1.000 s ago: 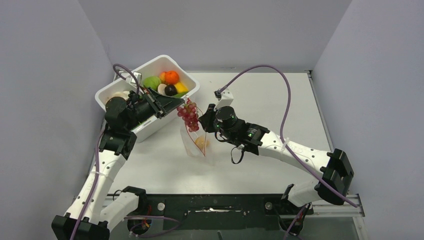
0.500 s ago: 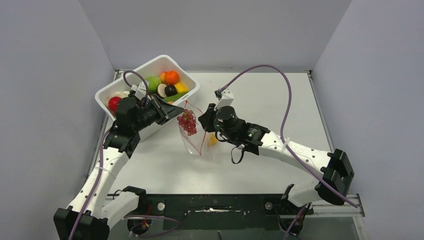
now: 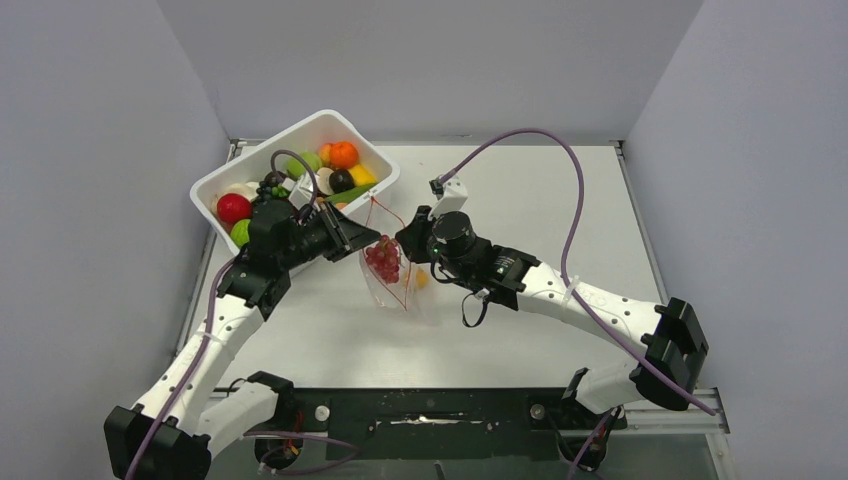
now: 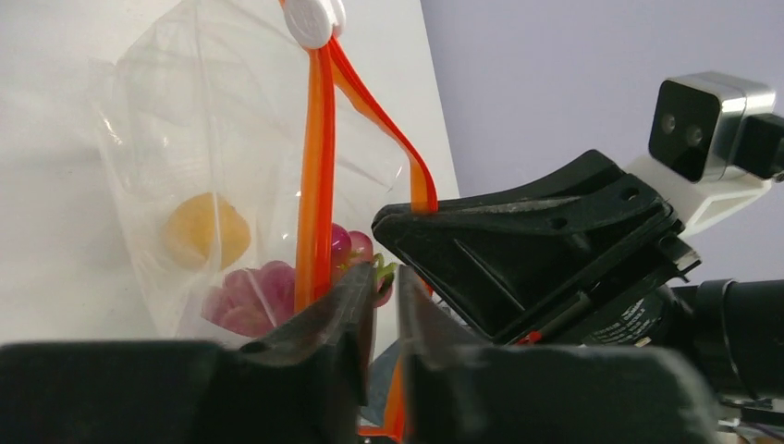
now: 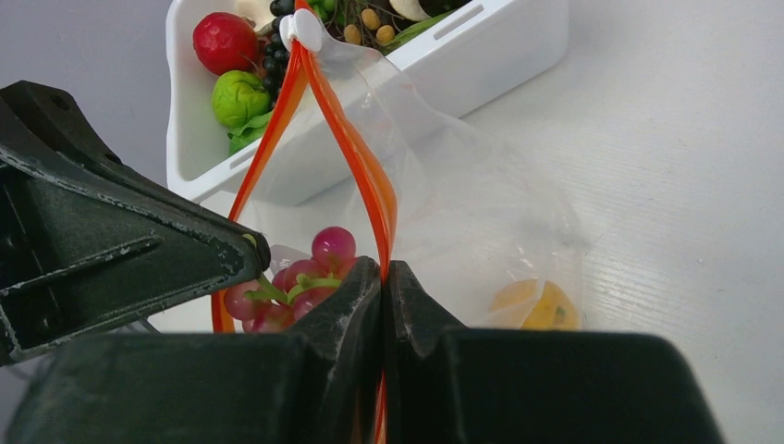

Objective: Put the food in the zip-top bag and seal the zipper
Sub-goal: Place the fake fruit in the zipper food storage bag.

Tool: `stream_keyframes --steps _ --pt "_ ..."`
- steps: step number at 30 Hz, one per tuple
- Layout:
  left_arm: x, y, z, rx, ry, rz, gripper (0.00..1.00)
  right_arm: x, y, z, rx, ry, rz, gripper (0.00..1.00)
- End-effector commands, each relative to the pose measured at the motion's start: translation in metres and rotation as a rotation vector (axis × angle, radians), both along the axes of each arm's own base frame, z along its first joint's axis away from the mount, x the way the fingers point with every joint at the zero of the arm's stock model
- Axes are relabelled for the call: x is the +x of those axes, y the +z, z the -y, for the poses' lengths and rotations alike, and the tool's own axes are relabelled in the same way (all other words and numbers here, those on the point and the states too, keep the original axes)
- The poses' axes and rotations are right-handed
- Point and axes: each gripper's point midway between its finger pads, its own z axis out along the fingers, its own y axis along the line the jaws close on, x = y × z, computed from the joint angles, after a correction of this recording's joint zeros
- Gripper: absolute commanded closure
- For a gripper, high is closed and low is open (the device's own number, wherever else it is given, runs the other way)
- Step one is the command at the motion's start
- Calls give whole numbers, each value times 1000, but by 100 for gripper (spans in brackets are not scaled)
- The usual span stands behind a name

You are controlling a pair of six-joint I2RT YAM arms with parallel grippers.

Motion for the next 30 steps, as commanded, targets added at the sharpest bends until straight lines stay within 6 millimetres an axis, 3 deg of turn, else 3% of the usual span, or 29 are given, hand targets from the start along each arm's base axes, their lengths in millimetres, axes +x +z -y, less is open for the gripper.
stream_keyframes --steps 1,4,11,14,21,30 --pt "4 15 4 2 -19 81 73 3 50 -3 119 -8 88 100" --pt "2 22 6 0 -37 99 57 4 46 1 106 -17 85 100" --pt "3 30 0 67 -39 157 44 3 31 24 75 -61 78 100" --pt "12 24 -14 173 26 157 39 0 30 35 76 -75 82 100" --pt "44 15 -66 442 262 202 29 -12 29 56 54 -74 102 100" --pt "83 -3 -152 740 588 146 29 -23 30 78 14 -69 130 100"
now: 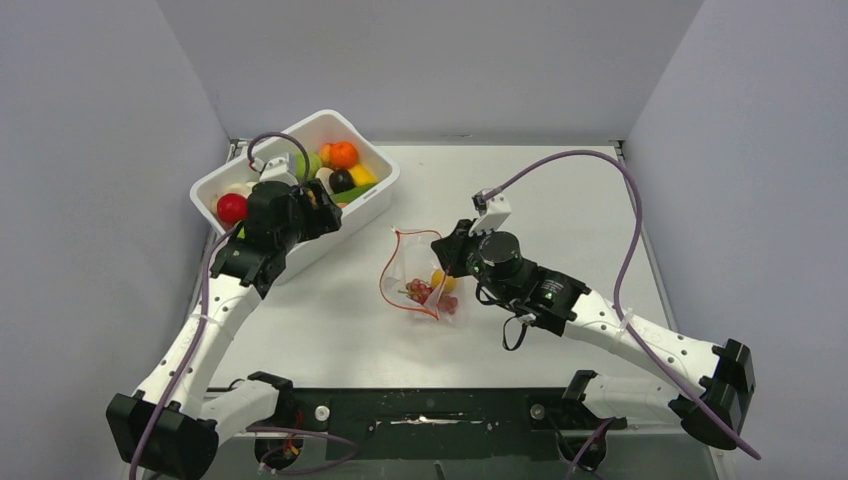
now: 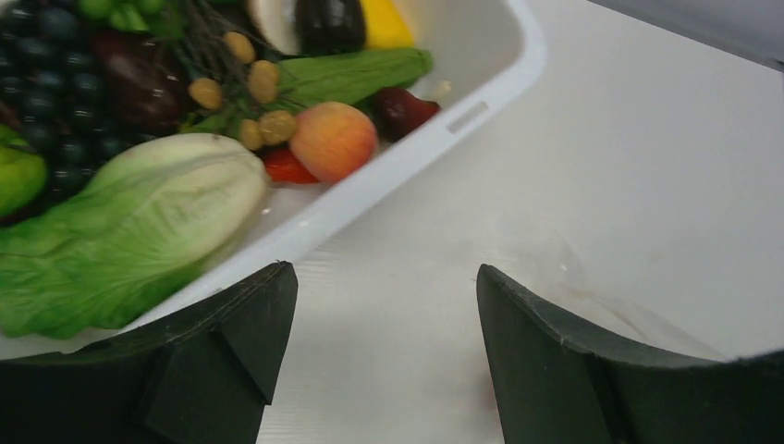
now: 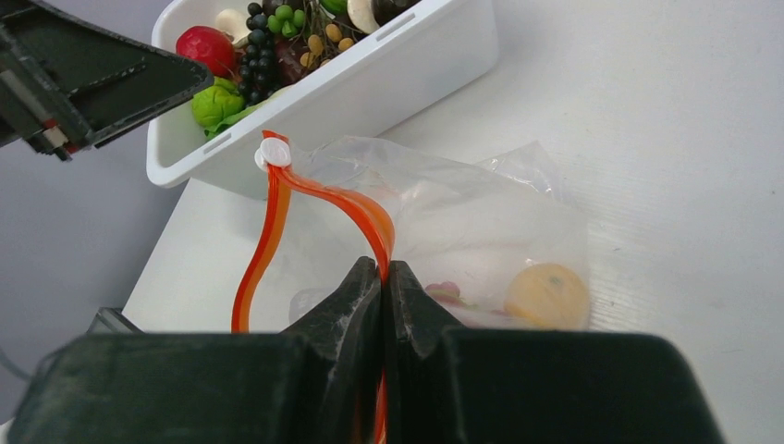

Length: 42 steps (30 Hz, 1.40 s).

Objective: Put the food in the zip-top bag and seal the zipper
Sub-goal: Pick up the fake fruit from the bin.

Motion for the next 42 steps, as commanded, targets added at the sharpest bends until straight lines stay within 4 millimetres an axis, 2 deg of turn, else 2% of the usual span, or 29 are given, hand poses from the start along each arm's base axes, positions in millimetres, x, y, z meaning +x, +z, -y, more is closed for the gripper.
stream_keyframes --steps 1,8,11,14,20,26,29,37,42 --pt "27 17 -62 164 234 50 30 1 22 13 21 -20 67 100" --pt "50 -4 -131 211 426 -25 39 -5 24 23 29 -20 77 100" --pt "59 -12 -148 227 457 -51 39 -6 26 27 42 -29 84 100" --pt "70 -10 -171 257 502 -45 40 -6 28 30 40 -36 91 100" --pt "94 -6 -206 280 554 -27 27 -5 33 31 37 -38 96 100" --pt "114 -20 -229 269 539 -67 21 -4 35 35 33 -52 102 100" --pt "120 -37 -237 259 532 -112 21 -2 38 40 27 -75 114 100" --pt "124 -64 -262 222 558 -176 21 3 40 42 16 -91 132 100" --pt "126 -76 -270 212 561 -196 21 9 44 43 -9 -103 147 100"
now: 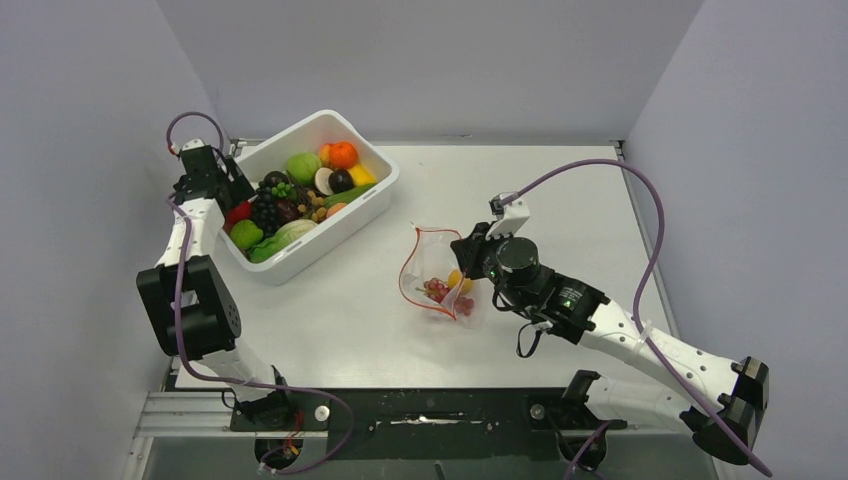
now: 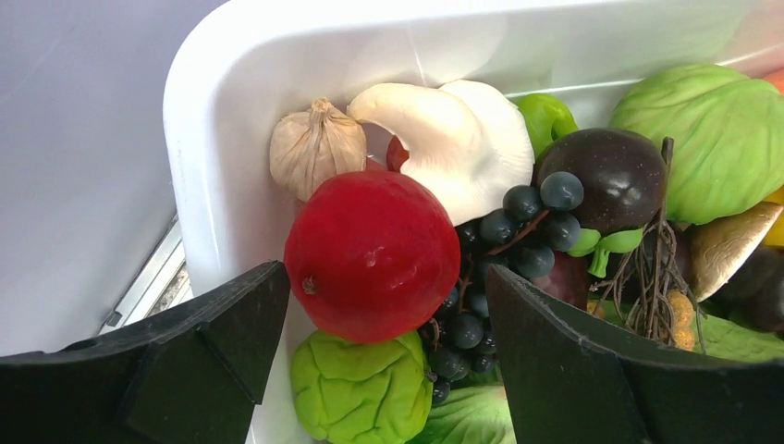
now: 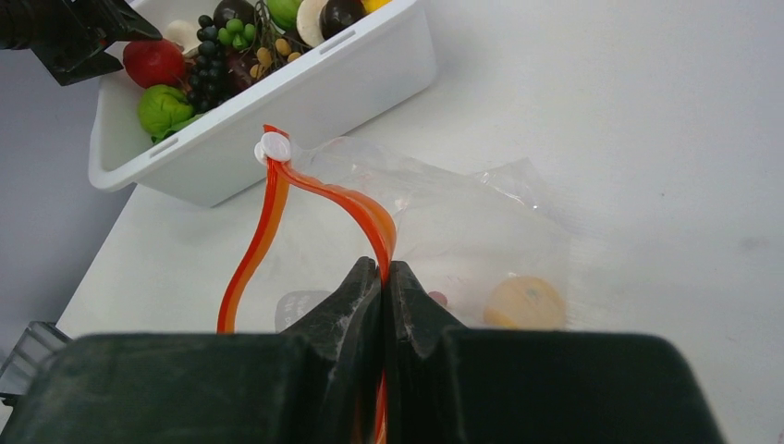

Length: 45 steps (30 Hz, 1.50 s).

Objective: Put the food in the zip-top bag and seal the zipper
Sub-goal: Pick up the fake fruit from the bin.

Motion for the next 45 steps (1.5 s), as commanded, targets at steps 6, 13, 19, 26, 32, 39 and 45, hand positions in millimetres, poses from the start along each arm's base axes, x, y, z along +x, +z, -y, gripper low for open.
stream_keyframes --steps 6,13,19,26,32,39,45 --pt "19 12 -20 9 10 45 21 11 46 4 69 -39 100 100" --pt "23 -1 -14 -20 6 14 21 9 44 5 85 -41 91 100" --pt "23 -9 -3 -30 -8 -13 22 9 47 6 89 -43 97 100" --pt "21 -10 3 -13 -17 -31 34 7 50 9 97 -47 104 100" --pt "19 -12 6 -12 -27 -44 42 6 52 11 103 -48 104 100" --pt "21 13 18 20 -36 4 49 4 52 11 110 -44 103 100" --pt "17 36 27 47 -41 44 51 3 50 14 110 -52 98 100"
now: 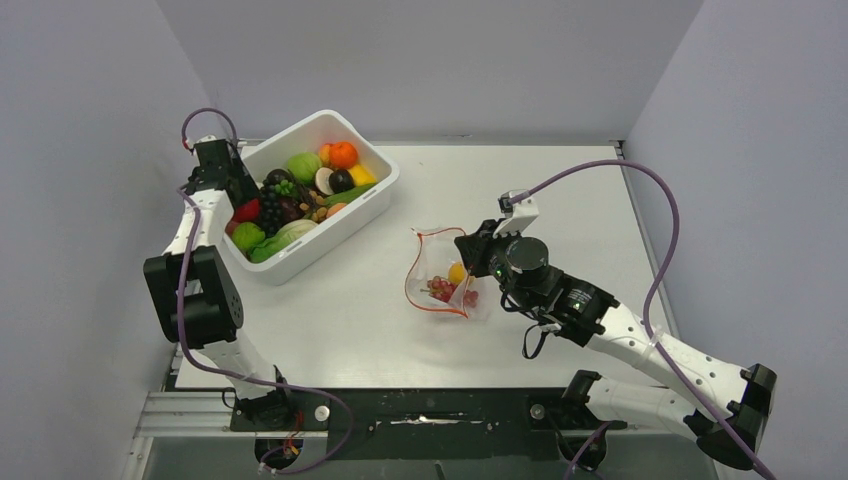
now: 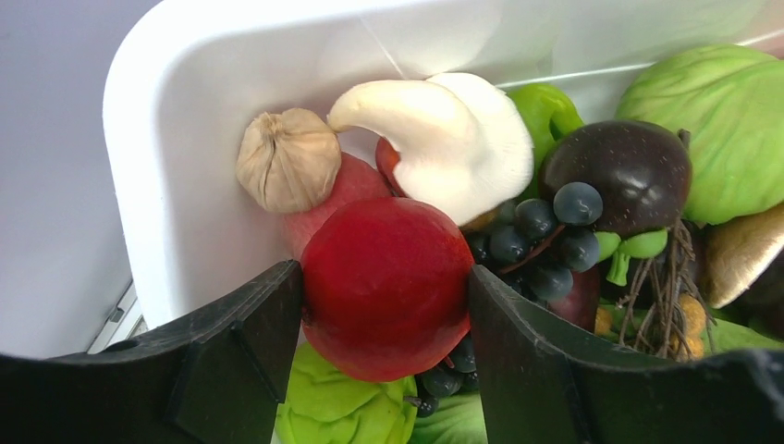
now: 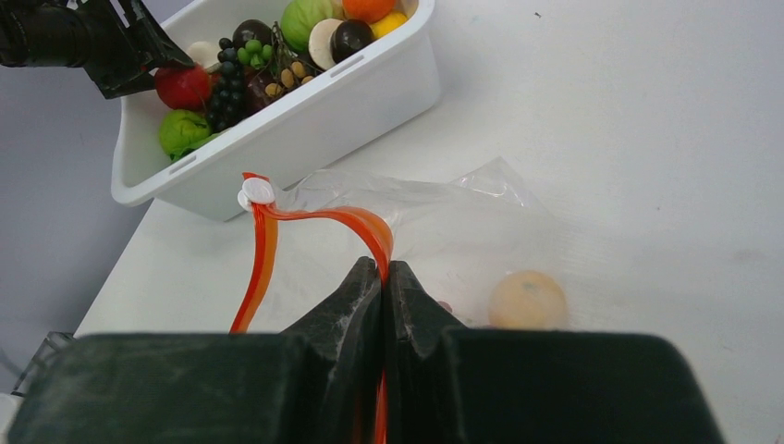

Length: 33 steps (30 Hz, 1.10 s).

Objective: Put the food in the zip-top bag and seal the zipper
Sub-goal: Pick up the fake fruit from the bin.

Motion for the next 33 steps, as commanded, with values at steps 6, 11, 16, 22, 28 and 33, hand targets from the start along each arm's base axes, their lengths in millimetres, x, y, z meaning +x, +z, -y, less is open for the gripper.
stream_keyframes --steps 6,11,16,22,28,33 --pt "-2 71 25 33 -42 150 53 3 32 6 87 -39 52 100" --pt "-4 86 34 37 -58 179 55 3 35 5 94 -35 55 100" --pt "-11 106 47 38 -82 212 56 4 29 -3 93 -21 35 100" --pt "-25 120 79 -34 -166 246 56 5 22 -10 93 -10 15 100" --pt "-43 128 111 -94 -259 271 57 7 20 -18 93 -2 -1 100" --pt "-62 142 135 -149 -341 316 57 8 17 -26 104 10 -12 100"
